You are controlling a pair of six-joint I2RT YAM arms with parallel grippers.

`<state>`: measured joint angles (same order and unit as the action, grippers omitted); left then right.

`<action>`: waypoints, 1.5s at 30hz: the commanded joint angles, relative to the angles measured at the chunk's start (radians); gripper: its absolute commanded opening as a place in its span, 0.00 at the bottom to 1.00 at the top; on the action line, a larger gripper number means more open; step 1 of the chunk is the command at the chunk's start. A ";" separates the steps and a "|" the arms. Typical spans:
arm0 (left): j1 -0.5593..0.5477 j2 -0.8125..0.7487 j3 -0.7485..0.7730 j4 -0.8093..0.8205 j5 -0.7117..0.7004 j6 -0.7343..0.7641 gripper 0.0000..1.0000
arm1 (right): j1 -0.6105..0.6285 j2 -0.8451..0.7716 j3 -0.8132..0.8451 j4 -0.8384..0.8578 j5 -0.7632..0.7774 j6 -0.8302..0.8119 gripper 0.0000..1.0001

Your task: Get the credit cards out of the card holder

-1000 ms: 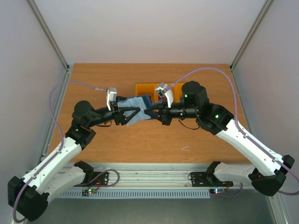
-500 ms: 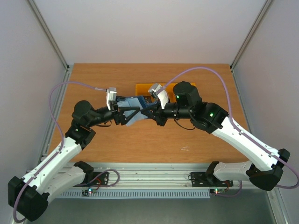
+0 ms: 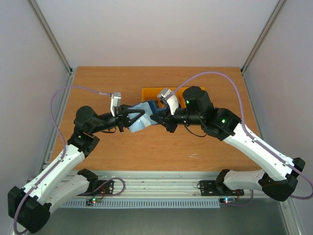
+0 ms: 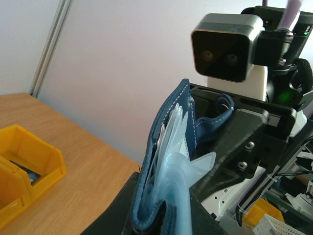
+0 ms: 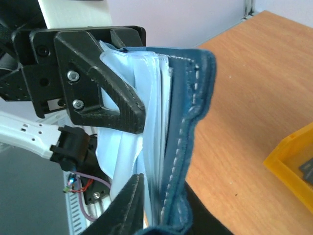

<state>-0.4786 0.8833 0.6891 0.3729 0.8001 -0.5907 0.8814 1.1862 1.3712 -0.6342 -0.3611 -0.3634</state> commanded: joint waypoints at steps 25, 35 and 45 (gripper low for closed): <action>0.005 0.012 -0.005 0.066 0.005 0.009 0.00 | -0.104 -0.076 -0.102 0.063 -0.086 0.072 0.14; 0.005 0.014 -0.005 0.088 0.030 0.008 0.00 | -0.103 -0.023 -0.064 0.043 -0.105 0.051 0.12; 0.005 0.014 -0.007 0.101 0.041 0.006 0.00 | -0.098 0.025 -0.050 0.103 -0.217 0.050 0.26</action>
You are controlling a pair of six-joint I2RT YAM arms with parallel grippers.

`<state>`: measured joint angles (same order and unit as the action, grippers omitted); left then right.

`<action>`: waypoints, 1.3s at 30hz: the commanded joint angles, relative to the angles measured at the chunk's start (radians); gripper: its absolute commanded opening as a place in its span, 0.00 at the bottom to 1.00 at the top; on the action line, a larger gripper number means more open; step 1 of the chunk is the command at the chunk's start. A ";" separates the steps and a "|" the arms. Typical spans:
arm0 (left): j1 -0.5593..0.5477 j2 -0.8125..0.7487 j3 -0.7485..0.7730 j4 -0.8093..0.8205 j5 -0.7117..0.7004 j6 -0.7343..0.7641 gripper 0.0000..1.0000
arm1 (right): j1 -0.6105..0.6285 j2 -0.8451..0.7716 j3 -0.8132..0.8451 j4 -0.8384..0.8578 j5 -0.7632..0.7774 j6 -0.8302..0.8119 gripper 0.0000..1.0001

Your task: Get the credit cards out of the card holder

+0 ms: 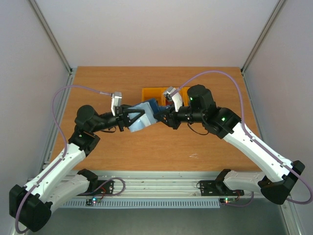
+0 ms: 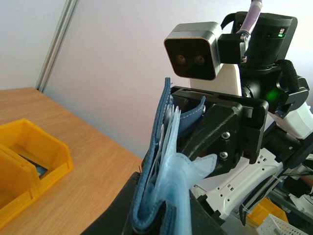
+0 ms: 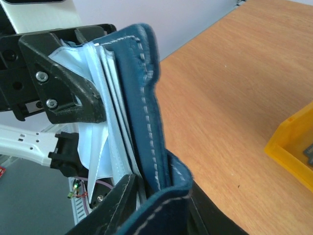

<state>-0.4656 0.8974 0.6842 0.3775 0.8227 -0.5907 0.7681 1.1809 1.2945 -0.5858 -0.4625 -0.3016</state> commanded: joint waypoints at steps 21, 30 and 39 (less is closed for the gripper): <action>-0.008 -0.012 -0.012 -0.077 -0.259 0.007 0.86 | 0.034 0.071 0.157 -0.159 0.233 0.075 0.01; -0.005 -0.009 -0.023 -0.213 -0.457 -0.004 0.99 | 0.188 0.296 0.410 -0.512 0.842 0.090 0.01; 0.005 -0.020 -0.048 -0.200 -0.466 -0.018 0.99 | 0.069 0.100 0.162 -0.139 0.280 0.080 0.01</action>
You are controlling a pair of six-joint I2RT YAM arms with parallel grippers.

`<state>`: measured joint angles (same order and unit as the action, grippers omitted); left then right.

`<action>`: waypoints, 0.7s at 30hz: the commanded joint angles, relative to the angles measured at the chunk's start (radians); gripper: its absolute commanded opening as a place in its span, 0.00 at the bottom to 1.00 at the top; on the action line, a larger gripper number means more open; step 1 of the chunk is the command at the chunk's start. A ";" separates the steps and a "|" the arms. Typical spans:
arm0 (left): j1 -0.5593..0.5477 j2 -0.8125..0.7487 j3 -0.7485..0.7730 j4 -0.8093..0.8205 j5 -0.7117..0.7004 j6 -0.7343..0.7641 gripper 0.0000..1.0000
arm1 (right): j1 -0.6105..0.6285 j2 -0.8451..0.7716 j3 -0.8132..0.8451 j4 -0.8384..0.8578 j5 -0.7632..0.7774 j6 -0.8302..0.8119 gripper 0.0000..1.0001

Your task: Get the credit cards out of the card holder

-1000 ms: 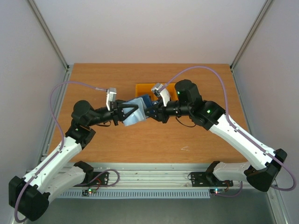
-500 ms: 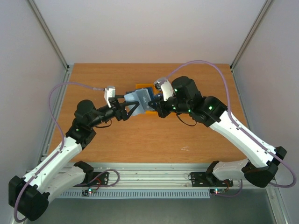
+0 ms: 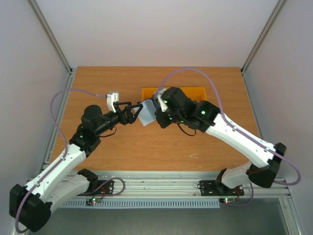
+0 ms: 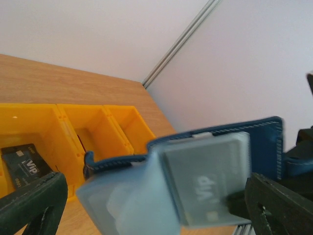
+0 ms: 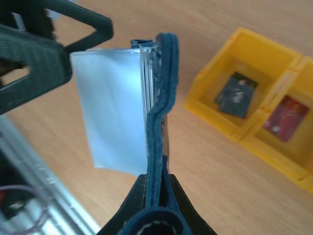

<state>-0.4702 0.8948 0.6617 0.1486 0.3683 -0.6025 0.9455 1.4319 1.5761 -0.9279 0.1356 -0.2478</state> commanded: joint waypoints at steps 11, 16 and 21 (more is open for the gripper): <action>0.013 -0.034 0.012 0.271 0.538 0.098 0.99 | -0.275 -0.360 -0.355 0.473 -0.805 0.037 0.01; 0.013 -0.045 0.021 0.183 0.437 0.127 0.99 | -0.275 -0.344 -0.331 0.478 -0.892 0.027 0.01; 0.013 -0.049 0.016 0.217 0.474 0.122 0.99 | -0.275 -0.358 -0.315 0.457 -0.957 -0.017 0.01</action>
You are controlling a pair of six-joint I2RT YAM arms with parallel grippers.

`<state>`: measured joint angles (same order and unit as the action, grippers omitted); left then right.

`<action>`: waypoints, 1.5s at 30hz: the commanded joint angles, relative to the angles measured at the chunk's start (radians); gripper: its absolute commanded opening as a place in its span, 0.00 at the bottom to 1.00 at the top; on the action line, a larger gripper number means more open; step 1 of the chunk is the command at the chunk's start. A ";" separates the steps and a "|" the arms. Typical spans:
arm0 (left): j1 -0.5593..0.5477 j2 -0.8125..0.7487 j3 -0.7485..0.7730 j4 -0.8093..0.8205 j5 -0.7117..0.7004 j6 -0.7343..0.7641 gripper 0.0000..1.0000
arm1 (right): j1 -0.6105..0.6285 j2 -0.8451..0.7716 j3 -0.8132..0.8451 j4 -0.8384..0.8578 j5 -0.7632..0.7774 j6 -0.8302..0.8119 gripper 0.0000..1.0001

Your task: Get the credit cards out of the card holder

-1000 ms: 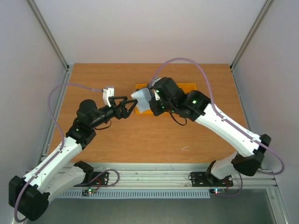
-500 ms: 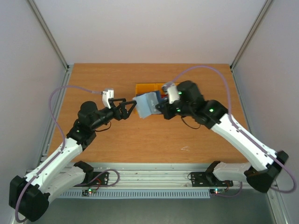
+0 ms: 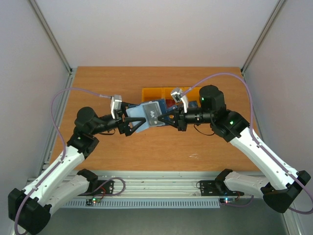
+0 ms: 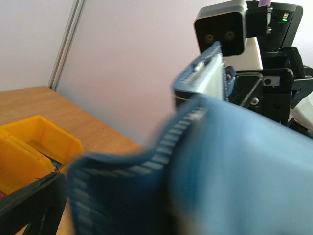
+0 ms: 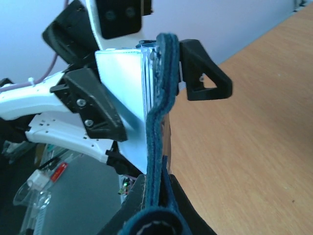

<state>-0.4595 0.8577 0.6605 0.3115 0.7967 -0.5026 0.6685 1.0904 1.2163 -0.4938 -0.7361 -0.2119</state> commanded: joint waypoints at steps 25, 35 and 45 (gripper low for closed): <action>-0.002 -0.017 0.036 0.076 0.158 0.030 0.00 | -0.002 -0.056 0.056 -0.058 0.023 -0.078 0.43; -0.002 -0.016 0.042 0.059 0.132 0.022 0.00 | -0.003 -0.073 0.039 -0.042 0.104 -0.030 0.42; -0.002 -0.013 0.053 0.011 0.076 0.018 0.00 | 0.007 0.011 0.039 0.031 0.048 0.019 0.54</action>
<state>-0.4648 0.8562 0.6743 0.3267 0.9062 -0.4862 0.6689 1.0836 1.2518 -0.5030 -0.6613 -0.2111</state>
